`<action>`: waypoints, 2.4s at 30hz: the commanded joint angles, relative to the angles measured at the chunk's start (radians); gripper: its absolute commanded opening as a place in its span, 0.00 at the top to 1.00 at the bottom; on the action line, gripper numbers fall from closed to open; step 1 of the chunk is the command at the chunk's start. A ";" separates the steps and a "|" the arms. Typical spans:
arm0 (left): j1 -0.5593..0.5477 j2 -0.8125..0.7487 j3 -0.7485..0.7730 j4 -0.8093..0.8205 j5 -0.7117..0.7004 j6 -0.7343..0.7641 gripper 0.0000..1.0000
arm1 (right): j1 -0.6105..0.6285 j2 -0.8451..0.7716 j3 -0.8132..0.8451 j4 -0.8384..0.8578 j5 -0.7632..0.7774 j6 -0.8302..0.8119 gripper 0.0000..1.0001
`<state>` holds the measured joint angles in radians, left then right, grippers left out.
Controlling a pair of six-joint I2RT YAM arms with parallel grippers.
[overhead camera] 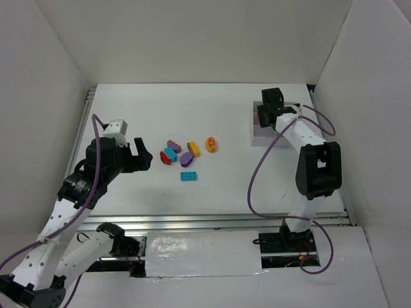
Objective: Sort the legos into containers by color
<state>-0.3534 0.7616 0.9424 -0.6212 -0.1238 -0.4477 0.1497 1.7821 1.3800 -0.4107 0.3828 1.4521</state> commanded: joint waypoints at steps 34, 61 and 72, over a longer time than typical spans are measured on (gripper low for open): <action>0.013 0.545 0.122 0.031 -0.068 -0.378 0.01 | 0.292 -0.429 -0.228 0.009 -0.378 -0.766 0.00; -0.042 1.101 0.369 0.061 -0.143 -0.510 0.08 | 0.340 -0.619 -0.499 0.059 -0.432 -0.825 0.00; -0.045 1.133 0.335 0.086 -0.154 -0.491 0.42 | 0.341 -0.616 -0.512 0.070 -0.435 -0.832 0.00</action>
<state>-0.3958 1.9030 1.2827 -0.5491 -0.2691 -0.9466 0.4904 1.1816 0.8593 -0.3603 -0.0494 0.6411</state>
